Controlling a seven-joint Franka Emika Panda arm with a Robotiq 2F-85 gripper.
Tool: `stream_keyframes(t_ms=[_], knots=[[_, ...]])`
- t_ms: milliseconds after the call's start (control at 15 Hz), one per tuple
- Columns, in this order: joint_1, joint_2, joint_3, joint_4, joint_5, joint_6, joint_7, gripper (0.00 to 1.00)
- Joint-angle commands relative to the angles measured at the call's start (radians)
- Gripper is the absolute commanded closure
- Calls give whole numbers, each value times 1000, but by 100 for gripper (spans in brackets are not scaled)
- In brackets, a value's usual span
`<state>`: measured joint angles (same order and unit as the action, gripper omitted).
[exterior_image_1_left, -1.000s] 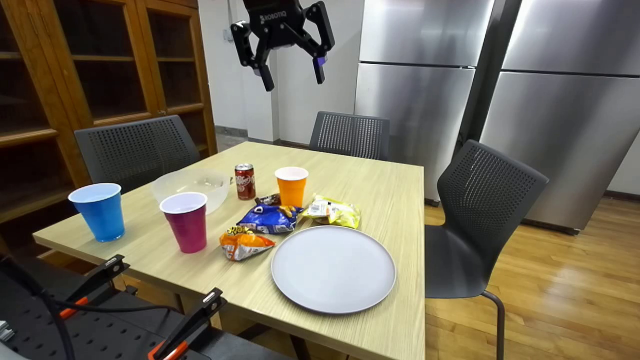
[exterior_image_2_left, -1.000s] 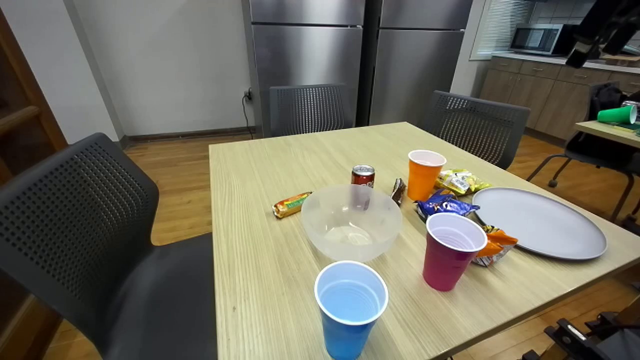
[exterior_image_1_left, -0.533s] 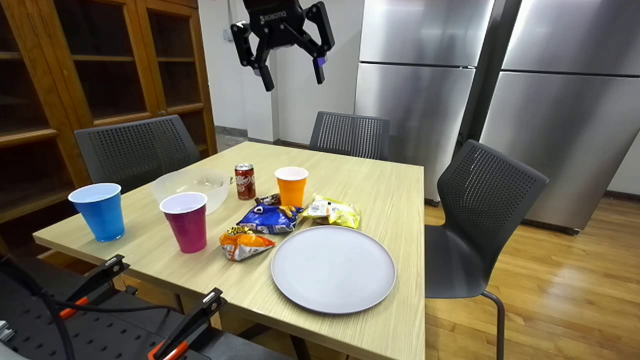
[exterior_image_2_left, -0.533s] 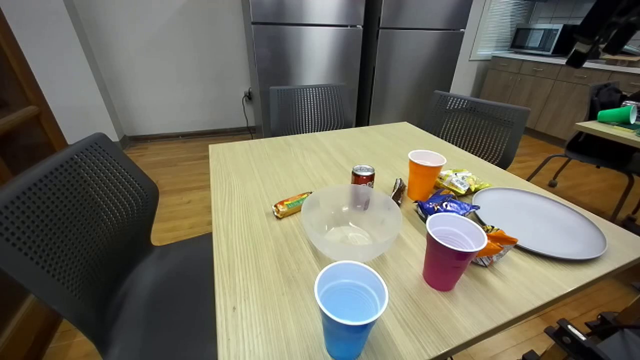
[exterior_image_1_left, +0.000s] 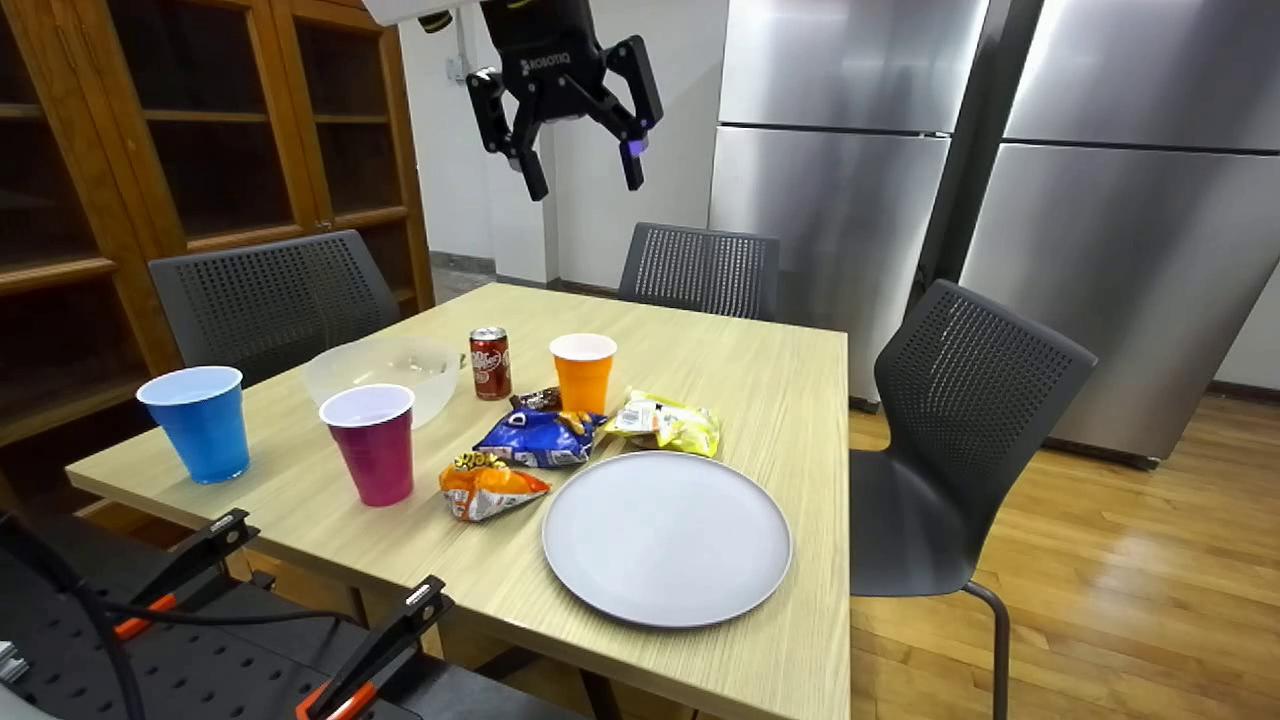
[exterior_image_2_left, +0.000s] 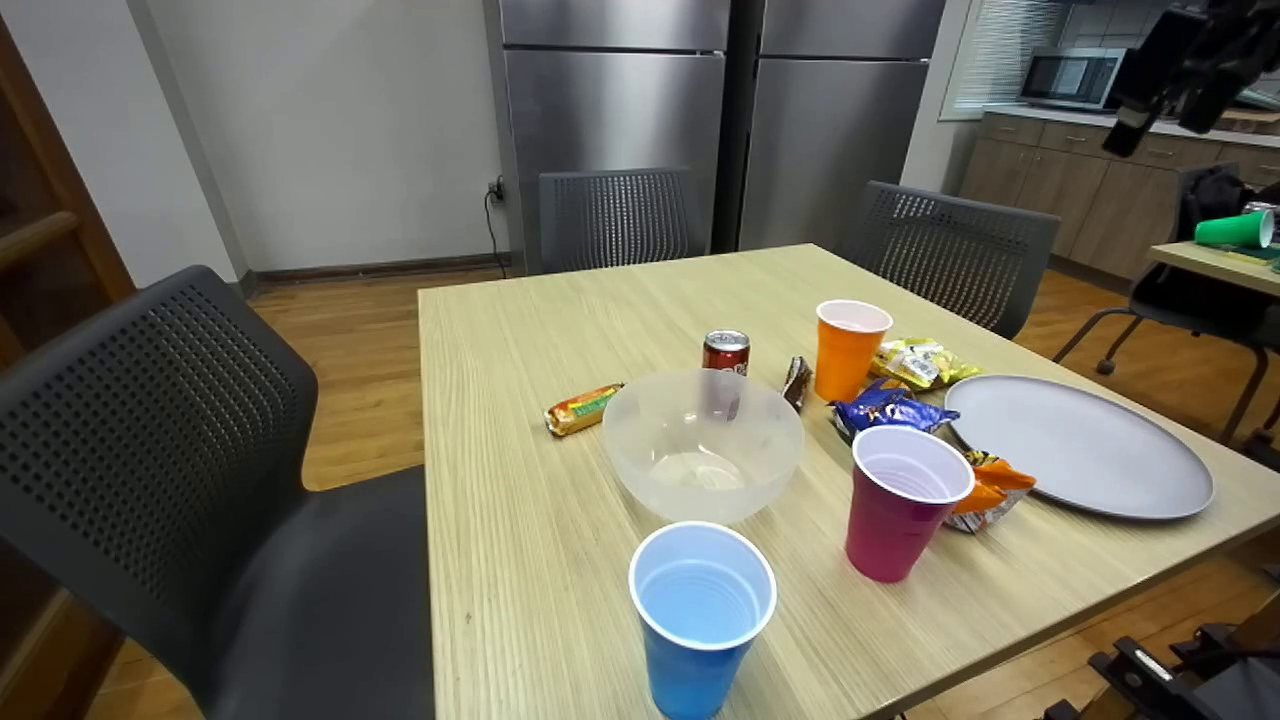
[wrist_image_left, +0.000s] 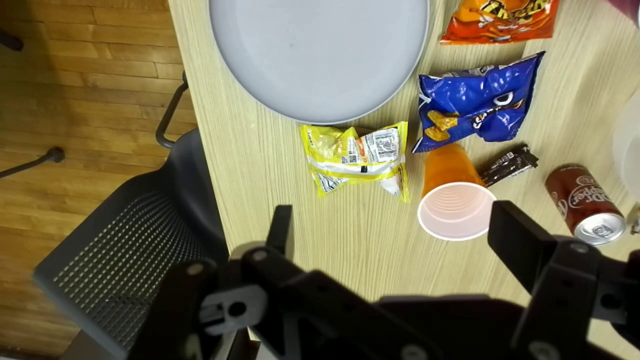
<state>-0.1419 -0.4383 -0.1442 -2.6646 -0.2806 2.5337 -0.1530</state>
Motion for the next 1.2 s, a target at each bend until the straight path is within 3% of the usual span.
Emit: stream_keyframes(t_ms=[0, 667, 1133], knots=[[-5, 75, 40, 44, 17, 27, 69, 0], [21, 287, 75, 169, 121, 49, 236, 0], [39, 452, 83, 281, 92, 56, 388, 0]])
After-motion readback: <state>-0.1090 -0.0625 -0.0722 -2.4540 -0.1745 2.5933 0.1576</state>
